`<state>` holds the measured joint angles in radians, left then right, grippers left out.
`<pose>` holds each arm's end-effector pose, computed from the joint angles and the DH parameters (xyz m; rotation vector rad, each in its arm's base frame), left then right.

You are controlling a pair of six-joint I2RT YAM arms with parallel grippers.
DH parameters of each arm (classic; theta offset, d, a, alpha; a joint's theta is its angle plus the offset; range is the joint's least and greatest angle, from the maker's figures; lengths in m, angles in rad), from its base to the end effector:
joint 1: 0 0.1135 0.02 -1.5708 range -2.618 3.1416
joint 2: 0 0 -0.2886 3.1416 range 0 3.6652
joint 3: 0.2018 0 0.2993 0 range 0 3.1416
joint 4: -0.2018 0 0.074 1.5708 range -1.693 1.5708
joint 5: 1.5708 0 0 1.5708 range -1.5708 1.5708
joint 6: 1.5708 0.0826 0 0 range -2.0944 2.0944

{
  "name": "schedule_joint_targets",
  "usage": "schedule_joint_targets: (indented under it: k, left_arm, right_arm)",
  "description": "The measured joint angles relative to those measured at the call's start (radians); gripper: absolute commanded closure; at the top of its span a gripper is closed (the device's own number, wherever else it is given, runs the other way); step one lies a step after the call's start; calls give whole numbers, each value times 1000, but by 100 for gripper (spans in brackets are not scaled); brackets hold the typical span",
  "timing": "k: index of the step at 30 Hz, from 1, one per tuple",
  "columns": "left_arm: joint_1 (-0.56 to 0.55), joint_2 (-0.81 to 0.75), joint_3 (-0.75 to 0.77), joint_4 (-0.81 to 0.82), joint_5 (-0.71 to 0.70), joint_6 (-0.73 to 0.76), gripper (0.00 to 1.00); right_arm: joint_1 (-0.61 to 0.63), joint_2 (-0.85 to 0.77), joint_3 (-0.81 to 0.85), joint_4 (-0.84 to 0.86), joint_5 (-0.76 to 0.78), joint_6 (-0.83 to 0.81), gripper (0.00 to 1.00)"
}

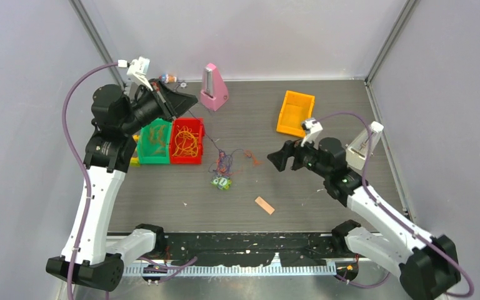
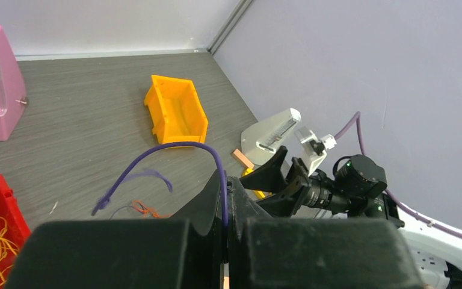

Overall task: Untangle the cables
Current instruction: Untie the cable.

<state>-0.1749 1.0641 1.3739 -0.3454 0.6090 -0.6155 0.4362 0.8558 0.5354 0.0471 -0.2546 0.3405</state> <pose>0.2700 -0.0957 0.5073 0.1270 1.7090 -1.0850 0.2416 0.1356 0.2545 -0.2747 1.8870 0.7698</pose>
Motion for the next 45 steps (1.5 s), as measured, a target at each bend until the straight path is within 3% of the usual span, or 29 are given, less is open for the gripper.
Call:
schedule_joint_targets:
  k: [8,16,21,29,32,34,35,36,41,45]
  left_arm:
    - [0,-37,-4,-11,-3,23,100]
    - [0,-41,-4,-11,33,25,100]
    - [0,-43,-4,-10,48,25,100]
    - [0,-43,-2,-13,52,27,100]
    - [4,-43,14,-35,38,42,100]
    - [12,-44,27,-40,29,48,100]
    - [18,-45,33,-40,23,49,100]
    - [23,-47,37,-40,19,49,100]
    - [43,-56,45,-52,-13,48,100]
    - [103,-61,43,-106,-82,45,100]
  right_arm:
    - [218,333,185,103,21,-166,12]
    - [294,624,279,256,-130,-270,15]
    - [349,717,356,296,-189,-284,19]
    - [417,839,435,365,-256,-260,39]
    - [423,856,425,386,-257,-241,57]
    - [423,856,406,409,-256,-229,73]
    - [423,856,395,422,-254,-223,86]
    - [423,856,383,430,-253,-215,90]
    - [422,837,311,464,-193,-171,94]
    - [393,707,188,465,-45,-121,94]
